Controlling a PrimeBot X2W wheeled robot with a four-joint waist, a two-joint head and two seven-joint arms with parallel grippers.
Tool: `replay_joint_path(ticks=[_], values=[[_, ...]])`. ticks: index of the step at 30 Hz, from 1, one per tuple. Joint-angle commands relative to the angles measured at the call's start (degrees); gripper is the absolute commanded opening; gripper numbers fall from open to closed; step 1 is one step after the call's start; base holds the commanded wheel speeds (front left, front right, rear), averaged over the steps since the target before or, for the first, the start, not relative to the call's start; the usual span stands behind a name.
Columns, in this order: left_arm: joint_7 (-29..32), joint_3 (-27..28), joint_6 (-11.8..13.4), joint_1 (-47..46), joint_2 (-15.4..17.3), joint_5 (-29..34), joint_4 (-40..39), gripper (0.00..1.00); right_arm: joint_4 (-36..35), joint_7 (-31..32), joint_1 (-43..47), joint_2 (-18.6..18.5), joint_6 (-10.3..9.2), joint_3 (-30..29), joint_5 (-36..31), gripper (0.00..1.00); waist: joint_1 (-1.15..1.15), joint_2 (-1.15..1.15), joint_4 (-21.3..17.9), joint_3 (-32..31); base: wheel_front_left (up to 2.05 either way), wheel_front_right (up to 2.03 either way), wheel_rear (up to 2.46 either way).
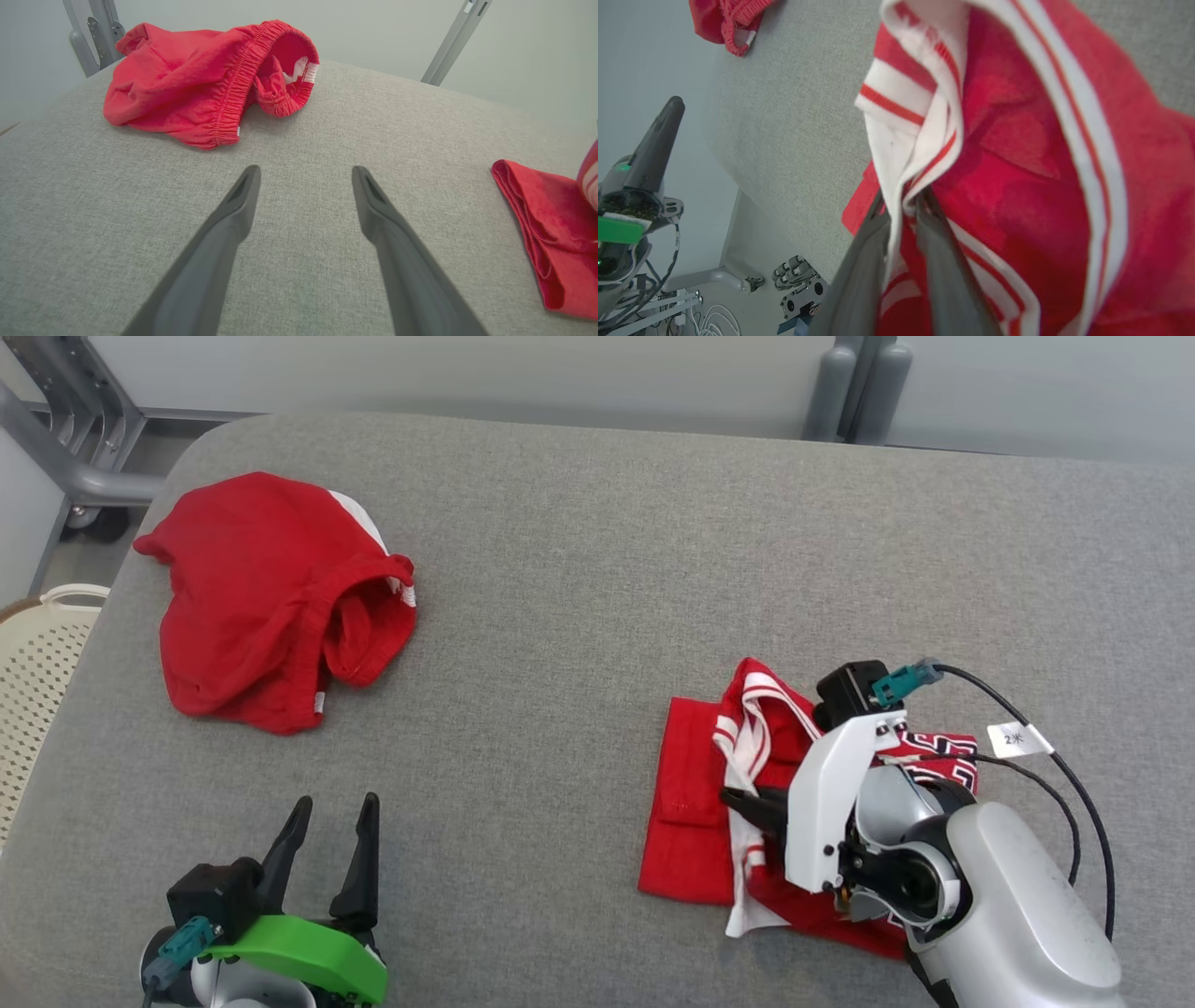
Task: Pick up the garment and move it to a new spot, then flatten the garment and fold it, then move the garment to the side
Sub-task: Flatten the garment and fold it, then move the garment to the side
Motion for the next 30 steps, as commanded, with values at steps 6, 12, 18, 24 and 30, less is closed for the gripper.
replay_joint_path(ticks=[6,12,18,24,30], values=[[-0.15,1.36,-0.03,0.98,0.49,-0.19,-0.57,1.00,-2.11,-6.20,-2.26,1.50,0.04,3.42,2.53,1.00,0.00,0.00,-1.13,-1.17,0.00,0.00,0.00],[-0.15,2.74,0.53,2.65,1.04,-0.23,-1.81,1.00,-10.58,-8.92,1.42,0.11,0.03,0.08,6.60,1.00,0.00,0.00,-2.01,-2.16,0.00,0.00,0.00],[-0.15,2.98,0.83,3.71,0.93,-0.30,-2.96,1.00,-11.65,-6.45,8.88,-7.07,0.04,-12.61,4.91,1.00,0.00,0.00,-2.07,-1.65,0.00,0.00,0.00],[-0.15,2.98,0.94,3.99,0.74,-0.26,-3.68,1.00,-9.04,-2.13,12.59,-8.35,0.04,-19.48,6.31,1.00,0.00,0.00,-2.31,-0.83,0.00,0.00,0.00],[-0.14,2.53,0.95,2.79,0.54,-0.08,-3.92,1.00,-6.46,2.73,13.25,-6.73,0.03,-21.76,6.38,1.00,0.00,0.00,-1.87,0.00,0.00,0.00,0.00]])
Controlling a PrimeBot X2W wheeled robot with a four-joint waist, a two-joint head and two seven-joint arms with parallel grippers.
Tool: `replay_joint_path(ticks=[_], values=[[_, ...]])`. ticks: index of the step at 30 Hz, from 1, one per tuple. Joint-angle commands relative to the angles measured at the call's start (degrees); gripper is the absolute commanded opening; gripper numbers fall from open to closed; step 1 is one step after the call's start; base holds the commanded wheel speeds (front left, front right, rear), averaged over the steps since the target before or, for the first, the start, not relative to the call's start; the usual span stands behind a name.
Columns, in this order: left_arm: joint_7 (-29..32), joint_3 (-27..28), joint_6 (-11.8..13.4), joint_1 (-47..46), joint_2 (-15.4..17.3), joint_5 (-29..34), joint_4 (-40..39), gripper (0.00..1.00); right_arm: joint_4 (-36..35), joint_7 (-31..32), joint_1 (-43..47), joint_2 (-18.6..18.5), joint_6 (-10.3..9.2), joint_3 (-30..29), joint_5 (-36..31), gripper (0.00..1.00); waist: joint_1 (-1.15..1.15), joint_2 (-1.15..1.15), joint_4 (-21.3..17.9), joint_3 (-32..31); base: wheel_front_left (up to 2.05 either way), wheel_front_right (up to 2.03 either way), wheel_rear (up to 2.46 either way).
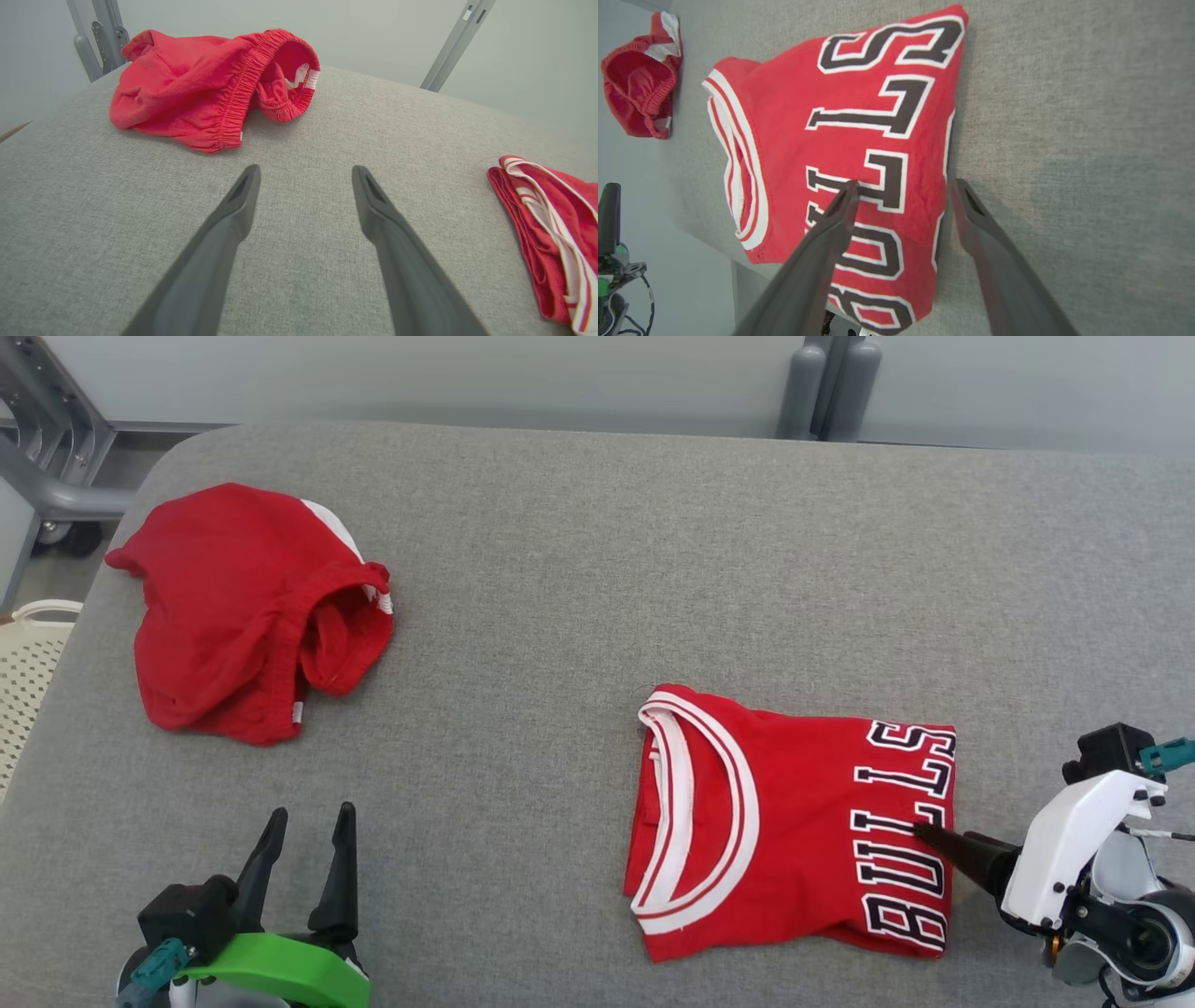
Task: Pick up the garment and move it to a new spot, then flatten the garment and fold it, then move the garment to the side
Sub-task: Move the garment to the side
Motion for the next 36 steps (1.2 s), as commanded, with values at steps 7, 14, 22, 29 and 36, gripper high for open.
replay_joint_path(ticks=[7,14,22,29,36], values=[[-0.14,-0.22,0.19,-1.57,-0.44,0.18,-0.11,1.00,3.55,2.40,-2.68,2.74,0.04,-0.82,-1.58,0.75,0.00,0.00,1.26,0.78,0.00,0.00,0.00],[-0.14,-0.36,0.13,-1.70,-0.76,0.46,-0.44,1.00,3.64,2.68,-7.21,4.19,0.04,7.05,0.29,0.00,0.00,0.00,1.39,1.17,0.00,0.00,0.00],[-0.15,0.64,0.62,-0.37,0.05,0.99,-2.80,1.00,2.38,1.19,-8.01,0.59,0.03,8.03,1.62,0.00,0.00,0.00,-3.75,1.77,0.00,0.00,0.00],[0.75,0.28,0.96,0.67,1.46,1.36,-5.46,1.00,4.07,-1.42,-5.64,-2.28,0.04,6.32,1.13,0.00,0.00,0.00,-13.35,2.03,0.00,0.00,0.00],[2.70,0.38,1.59,0.49,2.79,0.93,-8.72,1.00,6.76,-5.63,-5.59,-6.18,0.03,6.51,-1.43,0.00,0.00,0.00,-21.00,3.63,0.00,0.00,0.00]])
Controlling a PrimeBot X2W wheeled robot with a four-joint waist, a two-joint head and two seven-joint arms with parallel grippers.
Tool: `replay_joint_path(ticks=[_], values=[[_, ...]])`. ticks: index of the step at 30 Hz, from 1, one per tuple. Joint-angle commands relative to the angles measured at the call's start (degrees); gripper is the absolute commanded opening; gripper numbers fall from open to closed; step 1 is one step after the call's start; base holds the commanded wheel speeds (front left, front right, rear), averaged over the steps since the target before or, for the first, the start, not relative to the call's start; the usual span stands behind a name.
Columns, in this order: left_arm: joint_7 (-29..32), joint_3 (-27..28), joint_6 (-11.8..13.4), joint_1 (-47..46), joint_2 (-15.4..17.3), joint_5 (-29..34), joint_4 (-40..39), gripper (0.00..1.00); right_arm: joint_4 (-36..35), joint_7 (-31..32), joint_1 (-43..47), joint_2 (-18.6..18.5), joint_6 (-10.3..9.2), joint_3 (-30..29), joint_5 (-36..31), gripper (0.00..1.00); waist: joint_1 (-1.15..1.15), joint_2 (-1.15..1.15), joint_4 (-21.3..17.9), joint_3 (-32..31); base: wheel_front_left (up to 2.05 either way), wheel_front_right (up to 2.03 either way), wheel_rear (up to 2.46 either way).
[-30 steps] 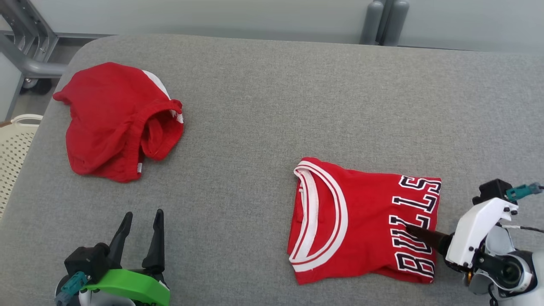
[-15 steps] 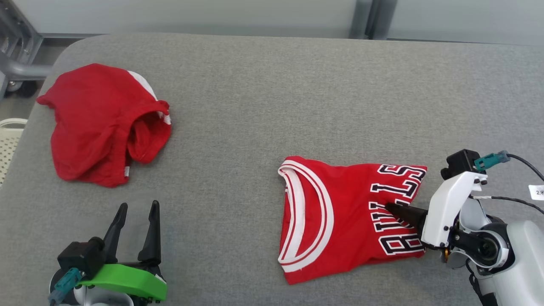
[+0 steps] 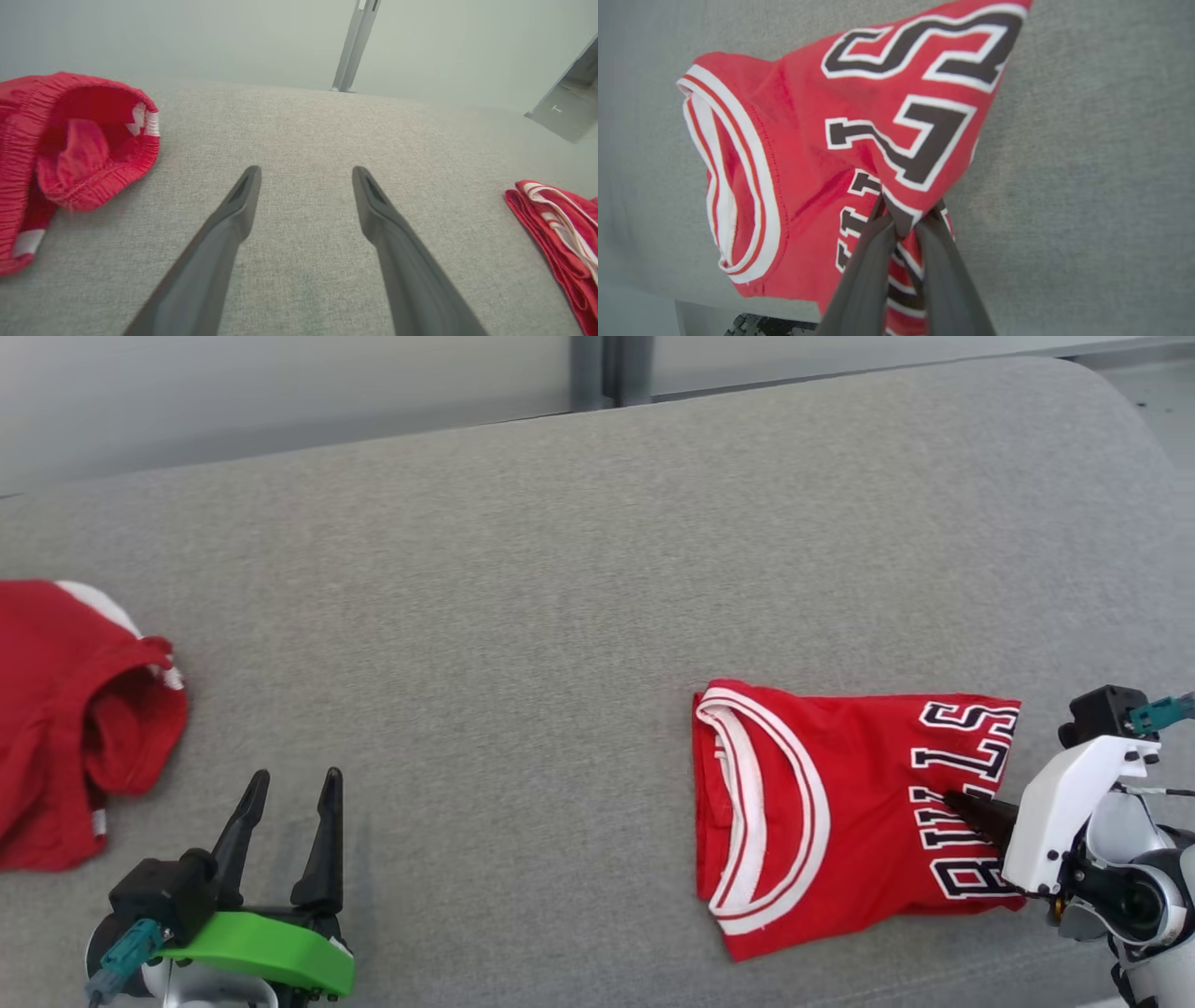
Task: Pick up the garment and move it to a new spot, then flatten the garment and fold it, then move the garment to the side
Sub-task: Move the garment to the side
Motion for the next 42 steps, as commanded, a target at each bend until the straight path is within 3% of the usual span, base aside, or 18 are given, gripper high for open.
replay_joint_path(ticks=[1,9,20,30,42], values=[[0.24,0.05,0.24,-0.26,0.64,0.01,-0.74,1.00,0.66,-1.22,-0.34,-0.55,0.02,-0.10,-0.97,0.00,0.00,0.00,-6.53,1.61,0.00,0.00,0.00],[2.77,-1.43,0.94,-3.81,1.19,1.35,-5.39,1.00,6.18,-7.68,-10.23,-6.81,0.00,4.68,-8.69,0.00,0.00,0.00,-6.35,7.72,0.00,0.00,0.00],[5.86,-3.19,4.03,-6.02,0.64,3.78,-13.31,1.00,19.57,-16.47,-31.74,-15.71,0.00,2.14,-20.32,0.00,0.00,0.00,2.43,18.22,0.00,0.00,0.00],[7.92,-1.56,6.53,-3.06,2.81,4.32,-19.30,1.00,31.43,-21.54,-40.46,-21.90,-0.02,-5.86,-24.56,0.00,0.00,0.00,5.50,22.91,0.00,0.00,0.00],[9.25,-0.51,7.47,-1.24,4.41,3.59,-22.51,1.00,42.03,-27.15,-43.83,-21.49,-0.04,-19.15,-29.91,0.00,0.00,0.00,4.84,24.50,0.00,0.00,0.00]])
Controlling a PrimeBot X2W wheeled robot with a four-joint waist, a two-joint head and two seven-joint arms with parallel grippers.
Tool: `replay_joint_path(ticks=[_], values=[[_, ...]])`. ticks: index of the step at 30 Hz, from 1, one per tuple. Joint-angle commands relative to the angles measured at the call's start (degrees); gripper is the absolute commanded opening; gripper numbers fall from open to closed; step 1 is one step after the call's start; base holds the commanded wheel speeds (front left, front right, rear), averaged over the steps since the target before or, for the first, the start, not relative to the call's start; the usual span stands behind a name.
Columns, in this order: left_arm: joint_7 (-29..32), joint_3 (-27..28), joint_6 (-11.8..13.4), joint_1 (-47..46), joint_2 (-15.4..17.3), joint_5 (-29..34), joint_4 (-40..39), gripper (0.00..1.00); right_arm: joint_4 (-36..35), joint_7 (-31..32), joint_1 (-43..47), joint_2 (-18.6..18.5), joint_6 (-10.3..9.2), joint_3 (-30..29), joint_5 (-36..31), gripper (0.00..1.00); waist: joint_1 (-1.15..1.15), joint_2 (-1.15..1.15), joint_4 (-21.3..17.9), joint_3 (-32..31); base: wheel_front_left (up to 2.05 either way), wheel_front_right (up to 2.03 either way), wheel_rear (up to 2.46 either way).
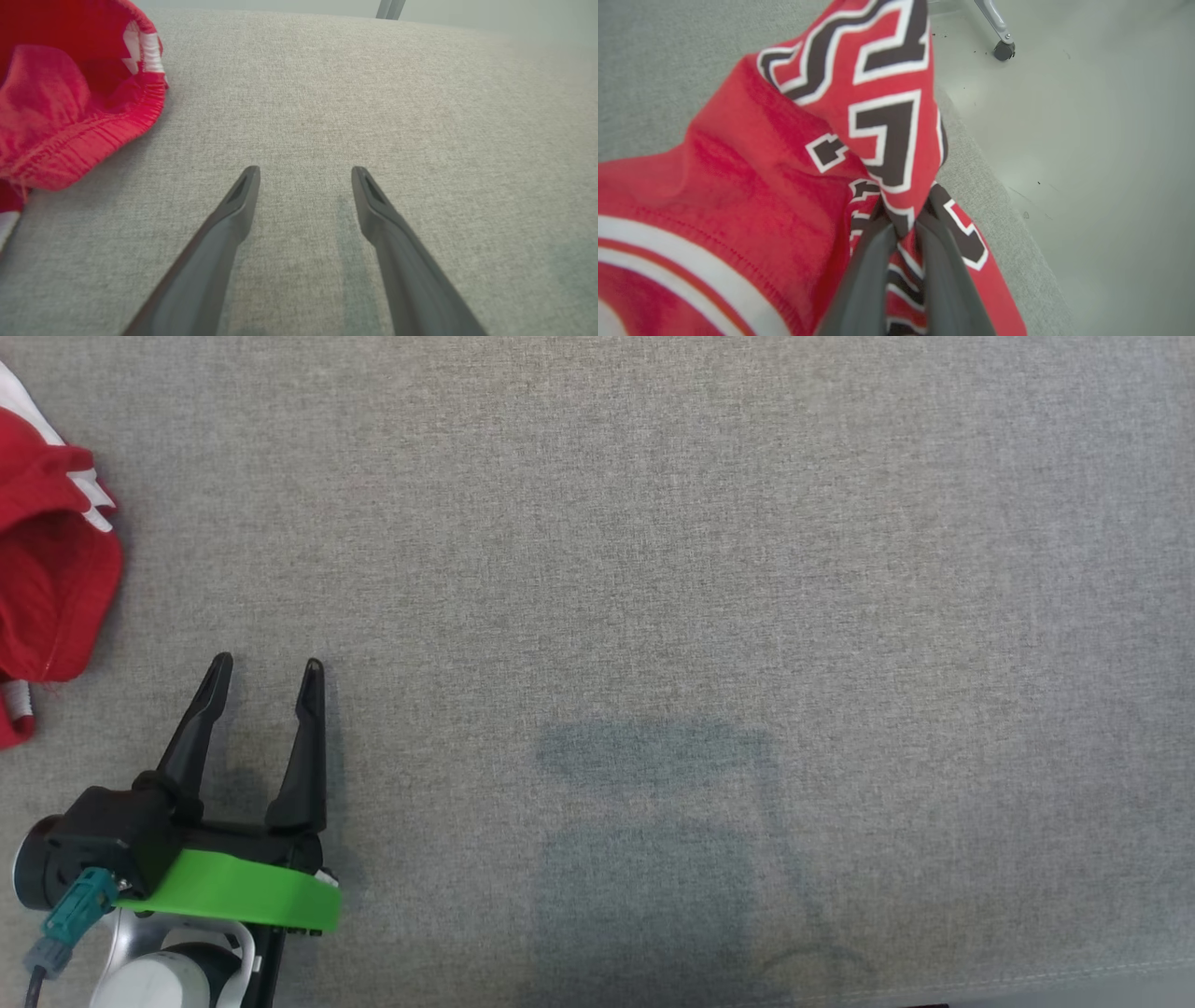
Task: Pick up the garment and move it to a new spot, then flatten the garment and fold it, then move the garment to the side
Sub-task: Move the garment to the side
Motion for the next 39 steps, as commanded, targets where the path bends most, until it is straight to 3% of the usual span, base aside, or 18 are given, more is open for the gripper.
replay_joint_path(ticks=[1,3,4,6,15,20,26,32,39], values=[[0.21,0.14,0.26,0.36,0.21,-0.38,-0.33,1.00,0.66,-1.00,-0.80,-0.05,-0.12,-1.21,-1.52,0.00,-0.01,0.00,-0.29,0.21,0.00,0.00,0.00],[0.25,0.07,0.34,0.23,0.19,-0.40,-0.38,1.00,1.04,-1.64,-1.03,-0.01,-0.12,-1.85,-2.63,0.00,-0.01,0.00,-0.40,0.18,0.00,0.00,0.00],[0.24,-0.04,0.32,0.11,0.19,-0.38,-0.43,1.00,1.17,-2.64,-1.41,-0.19,-0.12,-2.74,-3.79,0.24,-0.01,0.00,-0.52,0.14,0.00,0.00,0.00],[0.40,-0.37,0.32,-0.21,0.11,-0.36,-0.34,1.00,1.84,-3.65,-2.22,0.35,-0.11,-4.43,-5.39,1.00,-0.01,0.00,-0.68,0.00,0.00,0.00,0.00],[-1.01,-1.25,-0.04,-1.94,-1.46,-1.07,1.67,1.00,2.08,-3.61,-4.16,0.04,-0.10,-6.95,-11.23,1.00,-0.01,0.00,-0.53,-2.43,0.00,0.00,0.00],[-3.02,-1.44,-0.29,-2.82,-2.57,-1.72,4.21,1.00,-3.38,-7.24,-3.64,0.89,-0.10,-0.84,-7.91,1.00,-0.01,0.00,-0.07,-6.29,0.00,0.00,0.00],[-5.63,-1.89,-1.17,-2.16,-3.82,-2.85,9.53,1.00,-14.65,-15.84,5.01,-0.99,-0.11,8.69,-1.44,1.00,-0.01,0.00,2.35,-14.98,0.00,0.00,0.00],[-8.53,-0.65,-1.85,-0.26,-3.72,-4.14,14.41,1.00,-27.20,-19.60,20.40,1.89,-0.10,9.76,4.66,1.00,-0.01,0.00,4.46,-22.83,0.00,0.00,0.00],[-10.57,2.00,-2.32,3.20,-2.88,-5.32,17.69,1.00,-42.79,-21.12,39.24,11.49,-0.10,9.01,4.16,1.00,-0.01,0.00,4.00,-27.79,0.00,0.00,0.00]])
